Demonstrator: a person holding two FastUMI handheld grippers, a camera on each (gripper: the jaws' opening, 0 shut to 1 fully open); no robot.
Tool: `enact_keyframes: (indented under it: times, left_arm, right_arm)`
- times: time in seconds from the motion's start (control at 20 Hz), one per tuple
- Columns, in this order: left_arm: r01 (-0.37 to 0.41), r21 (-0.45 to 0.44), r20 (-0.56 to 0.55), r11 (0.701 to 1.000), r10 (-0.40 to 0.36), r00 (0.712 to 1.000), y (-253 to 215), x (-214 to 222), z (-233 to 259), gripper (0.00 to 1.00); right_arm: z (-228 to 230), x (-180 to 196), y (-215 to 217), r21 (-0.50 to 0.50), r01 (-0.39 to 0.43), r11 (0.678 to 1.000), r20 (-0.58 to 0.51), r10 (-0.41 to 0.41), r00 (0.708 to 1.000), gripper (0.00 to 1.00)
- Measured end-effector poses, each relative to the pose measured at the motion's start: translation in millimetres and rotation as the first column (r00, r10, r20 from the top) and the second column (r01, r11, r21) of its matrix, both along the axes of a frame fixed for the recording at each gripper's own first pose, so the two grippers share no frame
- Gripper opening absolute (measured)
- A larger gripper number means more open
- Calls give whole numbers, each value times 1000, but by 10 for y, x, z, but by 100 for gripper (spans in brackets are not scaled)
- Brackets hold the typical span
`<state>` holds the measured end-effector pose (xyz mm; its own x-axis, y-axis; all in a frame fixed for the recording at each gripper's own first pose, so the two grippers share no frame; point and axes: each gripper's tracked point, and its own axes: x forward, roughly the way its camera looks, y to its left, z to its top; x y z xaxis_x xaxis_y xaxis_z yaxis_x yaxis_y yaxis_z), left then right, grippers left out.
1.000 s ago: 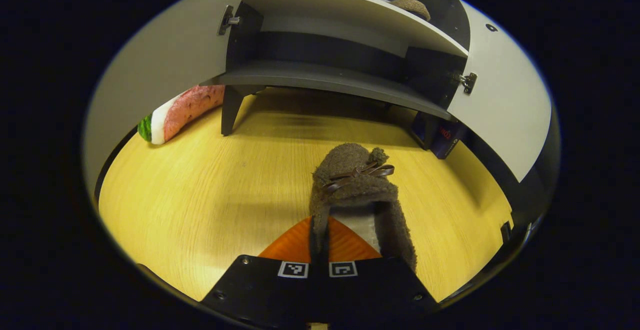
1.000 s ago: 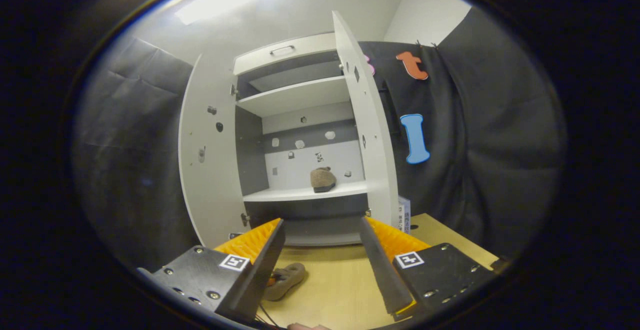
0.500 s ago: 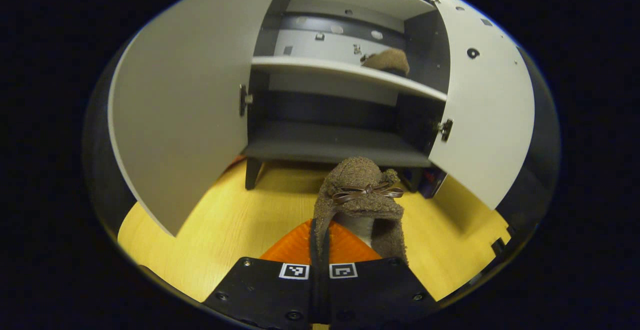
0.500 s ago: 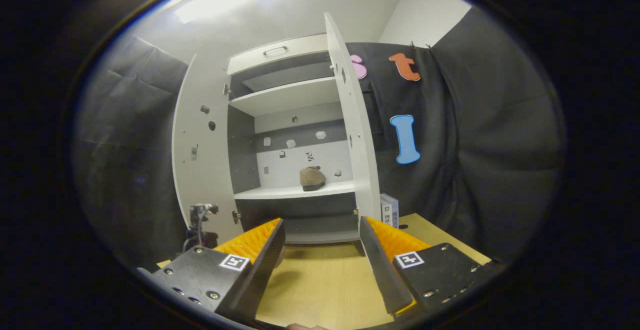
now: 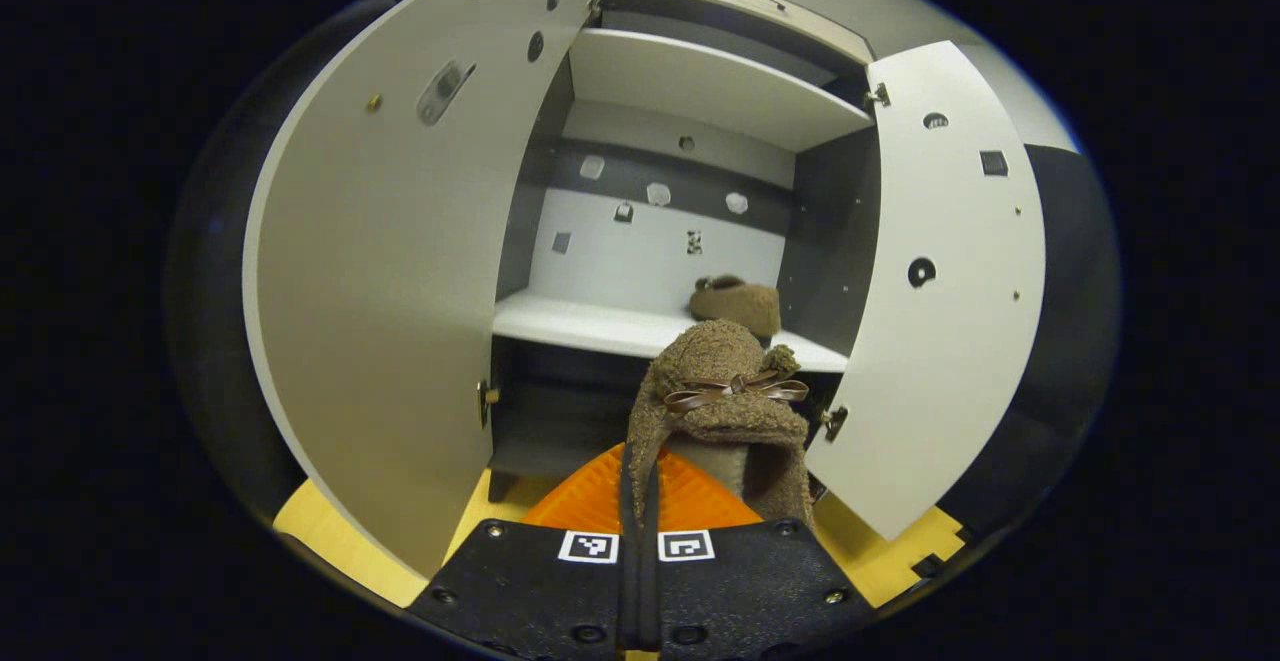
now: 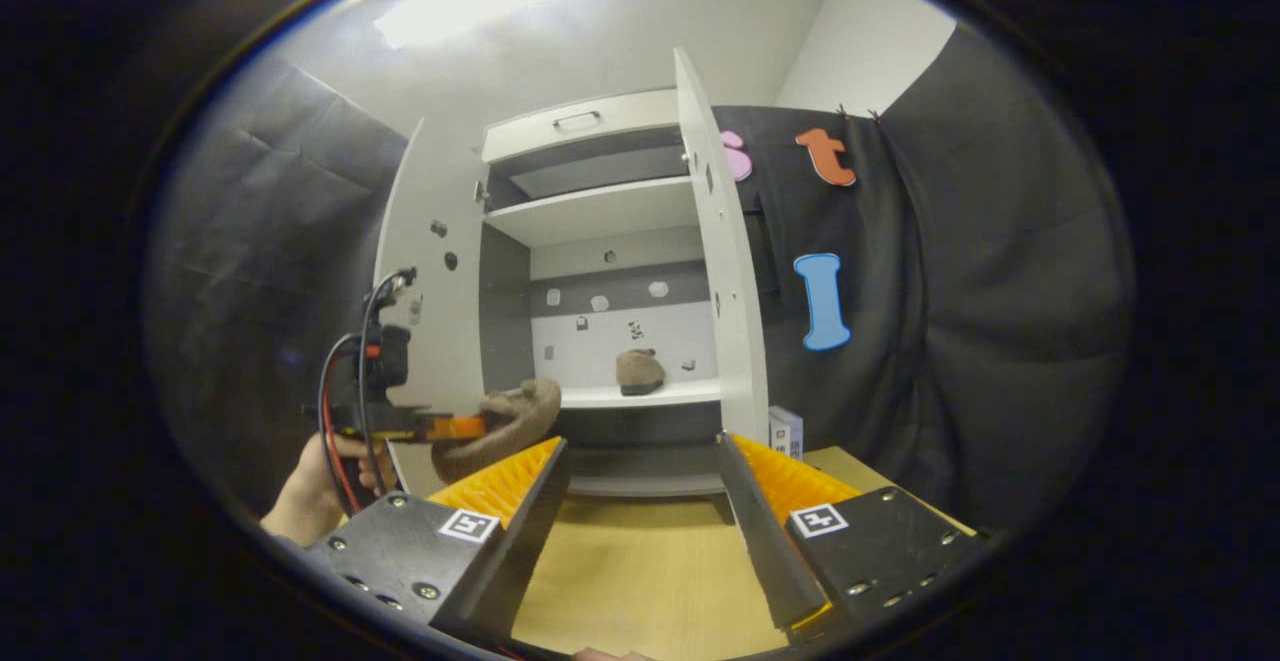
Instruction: Grab one shoe with the right hand and put it into the shoe cabinet, grab the other shoe with the left hand and put it into the shoe cabinet; then close the right door with the right hand and the left door with the left hand.
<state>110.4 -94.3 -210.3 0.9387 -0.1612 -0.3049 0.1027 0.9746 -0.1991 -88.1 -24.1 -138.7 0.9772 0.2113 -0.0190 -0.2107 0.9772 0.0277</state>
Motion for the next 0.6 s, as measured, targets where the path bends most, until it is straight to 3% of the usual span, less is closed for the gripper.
enact_keyframes:
  times: [0.15, 0.25, 0.35, 0.6]
  left_arm:
    - [-27, 10, 49, 1000, 27, 998, 26, 384, 370, 0]
    - [-65, 68, 96, 996, 59, 994, 64, 696, 549, 0]
    - [-104, 108, 83, 989, 95, 992, 63, 983, 566, 0]
    - [-194, 82, 56, 978, 190, 980, 125, 1777, 480, 0]
  right_arm:
    - [36, 7, 60, 13, -20, 1000, 15, 19, 1000, 88]
    - [123, -21, 50, 15, -29, 999, 49, 28, 998, 90]
    - [132, -35, -34, 17, -11, 1000, 62, 10, 998, 90]
    - [150, -62, -183, 39, 8, 999, 68, -11, 998, 90]
